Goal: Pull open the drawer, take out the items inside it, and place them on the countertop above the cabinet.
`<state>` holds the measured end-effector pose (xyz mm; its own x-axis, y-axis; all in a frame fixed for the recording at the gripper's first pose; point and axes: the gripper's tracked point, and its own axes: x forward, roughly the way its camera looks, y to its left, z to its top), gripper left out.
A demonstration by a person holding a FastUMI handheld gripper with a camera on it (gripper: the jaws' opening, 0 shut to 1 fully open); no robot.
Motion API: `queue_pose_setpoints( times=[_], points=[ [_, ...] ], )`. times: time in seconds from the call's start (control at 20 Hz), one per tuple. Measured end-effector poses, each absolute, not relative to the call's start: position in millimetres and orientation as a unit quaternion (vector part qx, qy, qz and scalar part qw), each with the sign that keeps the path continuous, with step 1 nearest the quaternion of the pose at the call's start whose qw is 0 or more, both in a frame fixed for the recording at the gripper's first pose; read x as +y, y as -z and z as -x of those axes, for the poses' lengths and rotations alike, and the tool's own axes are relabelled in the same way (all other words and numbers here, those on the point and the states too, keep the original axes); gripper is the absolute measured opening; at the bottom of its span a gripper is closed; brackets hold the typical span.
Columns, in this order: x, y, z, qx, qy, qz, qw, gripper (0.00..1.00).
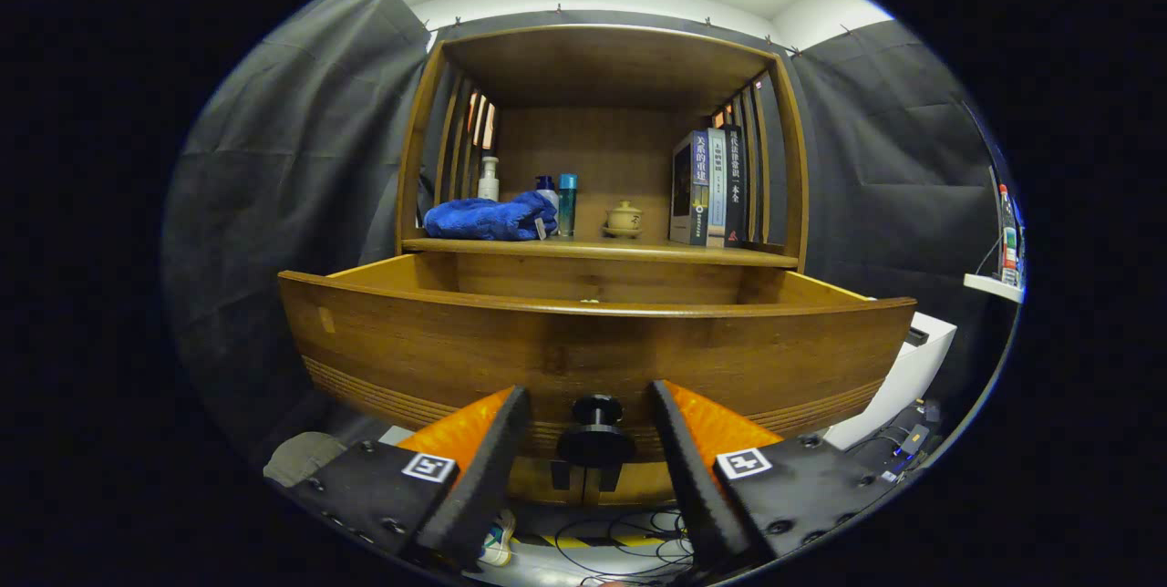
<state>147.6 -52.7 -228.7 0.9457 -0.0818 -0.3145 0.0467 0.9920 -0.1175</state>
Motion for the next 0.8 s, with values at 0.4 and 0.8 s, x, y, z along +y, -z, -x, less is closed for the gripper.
queue_pose_setpoints(
  times=[0.4, 0.8],
  points=[
    [-47.2, 73.2, -216.8, 0.097, 0.007, 0.014, 0.995, 0.98],
    [-66.9, 111.6, -359.6, 0.288, 0.015, 0.048, 0.956, 0.99]
  ],
)
